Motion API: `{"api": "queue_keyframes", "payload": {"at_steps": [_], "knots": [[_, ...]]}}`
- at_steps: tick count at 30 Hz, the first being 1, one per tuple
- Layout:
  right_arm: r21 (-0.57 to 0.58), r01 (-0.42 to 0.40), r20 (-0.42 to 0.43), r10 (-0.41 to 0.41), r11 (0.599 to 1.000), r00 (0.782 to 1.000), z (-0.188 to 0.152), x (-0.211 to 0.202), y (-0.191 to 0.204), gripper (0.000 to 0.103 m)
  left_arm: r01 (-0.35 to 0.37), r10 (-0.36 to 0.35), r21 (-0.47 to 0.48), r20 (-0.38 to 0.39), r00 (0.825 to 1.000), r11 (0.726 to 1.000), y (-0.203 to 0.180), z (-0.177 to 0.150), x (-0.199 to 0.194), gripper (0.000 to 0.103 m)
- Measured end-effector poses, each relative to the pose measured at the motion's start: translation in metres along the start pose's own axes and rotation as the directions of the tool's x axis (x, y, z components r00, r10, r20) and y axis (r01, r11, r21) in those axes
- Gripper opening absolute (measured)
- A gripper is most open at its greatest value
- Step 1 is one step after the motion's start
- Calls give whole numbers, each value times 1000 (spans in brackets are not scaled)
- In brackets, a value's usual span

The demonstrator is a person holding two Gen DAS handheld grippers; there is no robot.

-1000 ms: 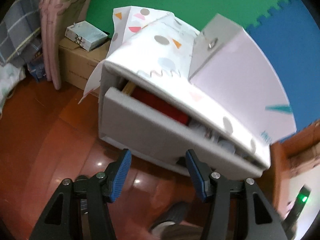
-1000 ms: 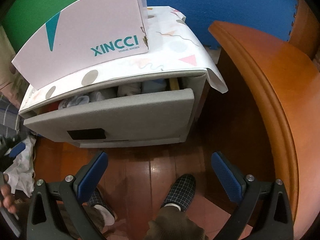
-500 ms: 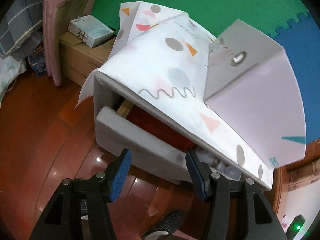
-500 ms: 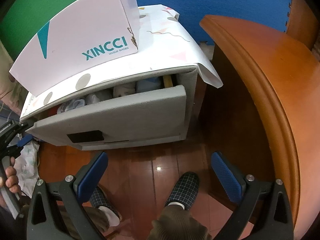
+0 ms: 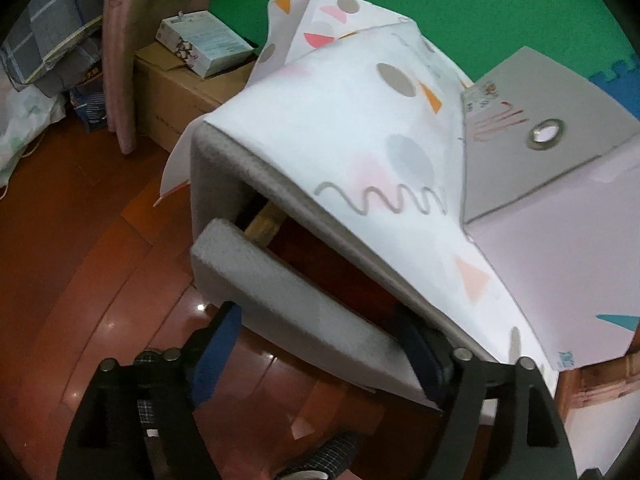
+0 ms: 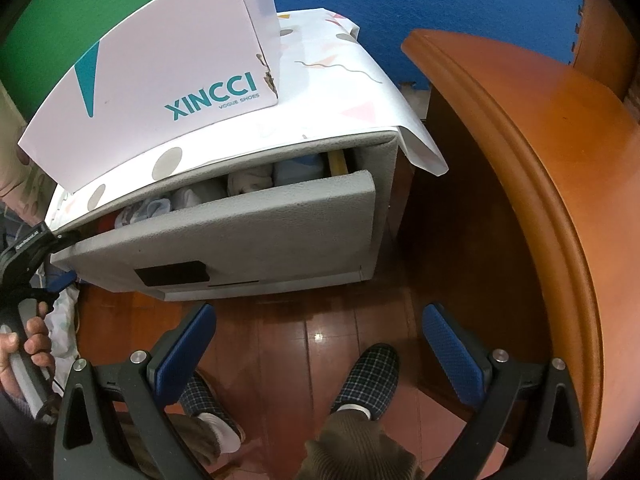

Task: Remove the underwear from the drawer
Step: 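Hook the left tool on the drawer front and pull it open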

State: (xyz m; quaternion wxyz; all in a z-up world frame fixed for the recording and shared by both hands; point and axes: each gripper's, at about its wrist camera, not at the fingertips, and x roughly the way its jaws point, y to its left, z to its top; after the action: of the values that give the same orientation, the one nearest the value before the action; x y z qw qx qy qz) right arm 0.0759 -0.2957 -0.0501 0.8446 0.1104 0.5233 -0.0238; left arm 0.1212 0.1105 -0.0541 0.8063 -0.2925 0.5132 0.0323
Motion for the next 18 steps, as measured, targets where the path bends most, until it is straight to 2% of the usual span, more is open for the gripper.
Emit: {"api": "queue_keyframes", "payload": {"at_steps": [5,14,18], "knots": [[0,2,0,-2,1000,1000,0,0,0,103,-10,10,11,5,1000,1000,3,3,7,91],[5,4,6,-4,1000,1000,3,0,-1,103,-26,29,60,-45,999,998,5,-1,4,94],[15,-7,35,7,1000,999,2,-5,-3,103,-39,44,77,-73,996,996,9,-3,2,95]]}}
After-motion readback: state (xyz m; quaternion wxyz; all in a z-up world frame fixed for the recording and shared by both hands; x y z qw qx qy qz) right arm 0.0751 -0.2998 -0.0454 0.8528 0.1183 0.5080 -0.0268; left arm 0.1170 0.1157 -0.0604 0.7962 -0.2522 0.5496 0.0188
